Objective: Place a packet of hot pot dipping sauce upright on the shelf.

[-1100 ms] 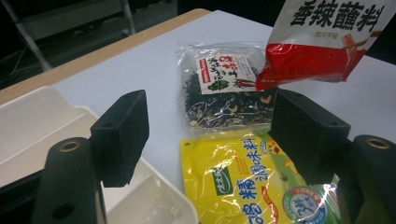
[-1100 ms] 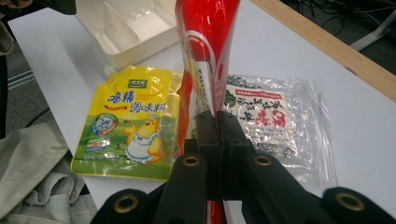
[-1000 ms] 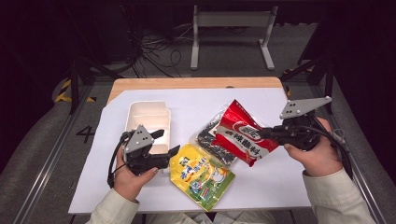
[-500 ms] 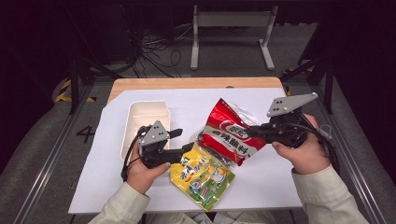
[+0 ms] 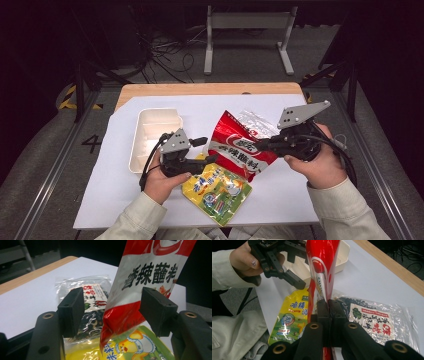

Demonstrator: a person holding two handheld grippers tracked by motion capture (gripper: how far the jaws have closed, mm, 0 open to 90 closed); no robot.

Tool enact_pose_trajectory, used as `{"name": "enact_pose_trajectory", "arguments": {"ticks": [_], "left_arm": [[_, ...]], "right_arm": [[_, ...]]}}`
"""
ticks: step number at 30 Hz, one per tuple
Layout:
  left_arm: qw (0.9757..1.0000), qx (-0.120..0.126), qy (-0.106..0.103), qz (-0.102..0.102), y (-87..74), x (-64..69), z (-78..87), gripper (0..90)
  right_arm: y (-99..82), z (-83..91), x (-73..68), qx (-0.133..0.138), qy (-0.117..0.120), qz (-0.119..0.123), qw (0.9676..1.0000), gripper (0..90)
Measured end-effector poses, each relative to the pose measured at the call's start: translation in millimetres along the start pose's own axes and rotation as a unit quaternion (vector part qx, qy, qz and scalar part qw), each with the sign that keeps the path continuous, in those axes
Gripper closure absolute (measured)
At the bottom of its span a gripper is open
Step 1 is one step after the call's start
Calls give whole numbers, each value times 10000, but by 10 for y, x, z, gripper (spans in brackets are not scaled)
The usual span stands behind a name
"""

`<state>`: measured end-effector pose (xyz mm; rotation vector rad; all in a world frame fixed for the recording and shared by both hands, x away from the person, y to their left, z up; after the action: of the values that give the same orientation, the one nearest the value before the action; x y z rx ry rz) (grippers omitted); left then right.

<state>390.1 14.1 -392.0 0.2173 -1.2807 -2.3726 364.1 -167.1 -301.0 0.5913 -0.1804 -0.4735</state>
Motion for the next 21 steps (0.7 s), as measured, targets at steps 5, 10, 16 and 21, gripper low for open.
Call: {"name": "enact_pose_trajectory", "arguments": {"ticks": [5, 10, 16, 21], "left_arm": [[9996, 84, -278, 48, 16, 24, -57, 375], [9984, 264, -479, 145, 40, 17, -61, 453], [9981, 177, -588, 99, 15, 21, -114, 444], [9967, 157, -799, 61, 8, 61, -154, 462]], "right_arm": [[9, -19, -30, 5, 48, 59, 10000, 882], [22, -32, -57, 16, 78, 101, 9999, 882], [36, -40, -78, 68, 153, 130, 9998, 882], [41, -55, -96, 71, 188, 171, 9997, 881]]}}
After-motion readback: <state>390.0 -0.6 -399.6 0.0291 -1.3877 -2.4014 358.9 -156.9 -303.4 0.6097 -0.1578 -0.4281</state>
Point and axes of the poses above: each handheld gripper's, and its own axes: z roughly backward along the jaws, y roughly out of its top, x roughly to its right, the point moved 8 cm from there along -z, roughly forward along the jaws, and after that the axes turned 13 degrees about -x, right-handed, at the moved point
